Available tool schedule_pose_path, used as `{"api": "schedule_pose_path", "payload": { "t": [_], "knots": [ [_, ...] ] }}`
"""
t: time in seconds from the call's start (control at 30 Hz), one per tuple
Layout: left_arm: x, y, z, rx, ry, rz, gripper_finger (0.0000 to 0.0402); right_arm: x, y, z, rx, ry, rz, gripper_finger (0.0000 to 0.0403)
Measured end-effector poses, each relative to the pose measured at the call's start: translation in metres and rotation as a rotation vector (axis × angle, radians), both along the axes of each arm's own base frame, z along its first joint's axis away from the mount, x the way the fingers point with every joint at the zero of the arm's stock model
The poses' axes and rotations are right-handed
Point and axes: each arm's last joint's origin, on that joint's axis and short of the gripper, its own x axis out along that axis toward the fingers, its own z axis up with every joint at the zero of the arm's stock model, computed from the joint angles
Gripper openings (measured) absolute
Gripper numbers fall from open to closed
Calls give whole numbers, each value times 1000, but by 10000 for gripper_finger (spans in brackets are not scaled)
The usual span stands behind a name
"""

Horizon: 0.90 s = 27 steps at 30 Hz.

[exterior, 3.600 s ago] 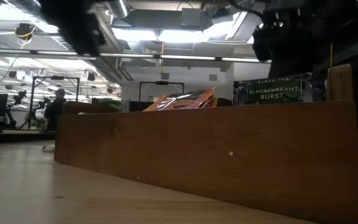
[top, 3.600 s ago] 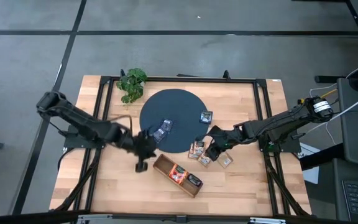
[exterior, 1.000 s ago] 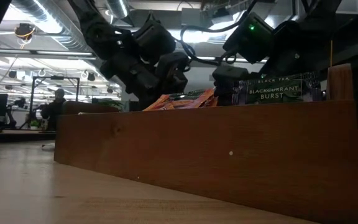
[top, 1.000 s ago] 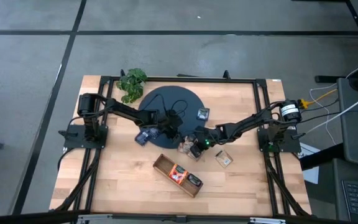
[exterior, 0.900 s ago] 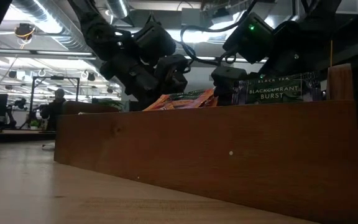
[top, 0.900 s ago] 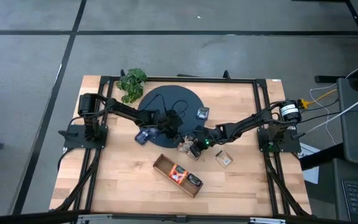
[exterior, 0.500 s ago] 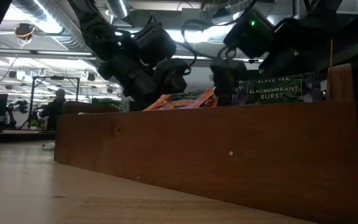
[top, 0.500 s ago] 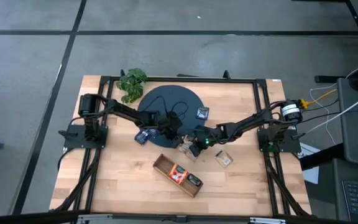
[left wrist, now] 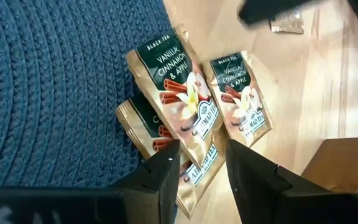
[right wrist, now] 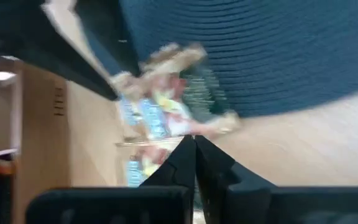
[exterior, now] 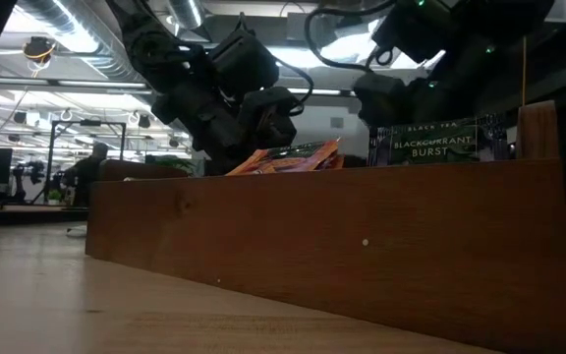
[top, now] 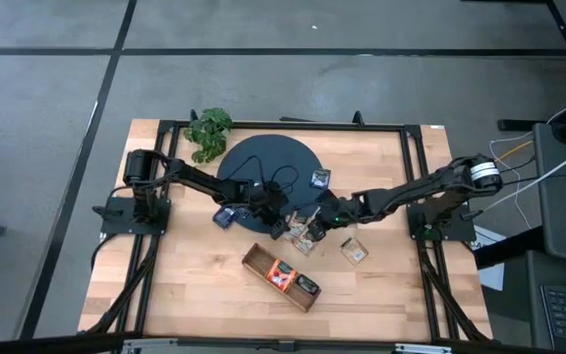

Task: Pick & Place Tea
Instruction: Put the brown tea bag into the left section of the wooden organizer

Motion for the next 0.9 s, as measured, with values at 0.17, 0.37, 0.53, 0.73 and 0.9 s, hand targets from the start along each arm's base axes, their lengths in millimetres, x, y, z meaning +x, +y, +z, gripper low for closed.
{"api": "schedule_pose_path", "payload": {
  "t": [0.17,0.37,0.53,0.73,0.9],
  "knots": [
    [0,0,0,1,0,3,125,7,0,-8,6,-21,3,5],
    [0,0,0,1,0,4,125,15,-4,-34,5,18,-12,14],
    [0,0,0,-7,3,11,125,25,-4,-58,73,23,-16,5],
    [0,0,0,-11,3,15,125,28,-3,-62,96,-2,-19,15],
    [0,0,0,-11,4,14,125,28,-3,-63,97,0,-17,10]
  ]
}}
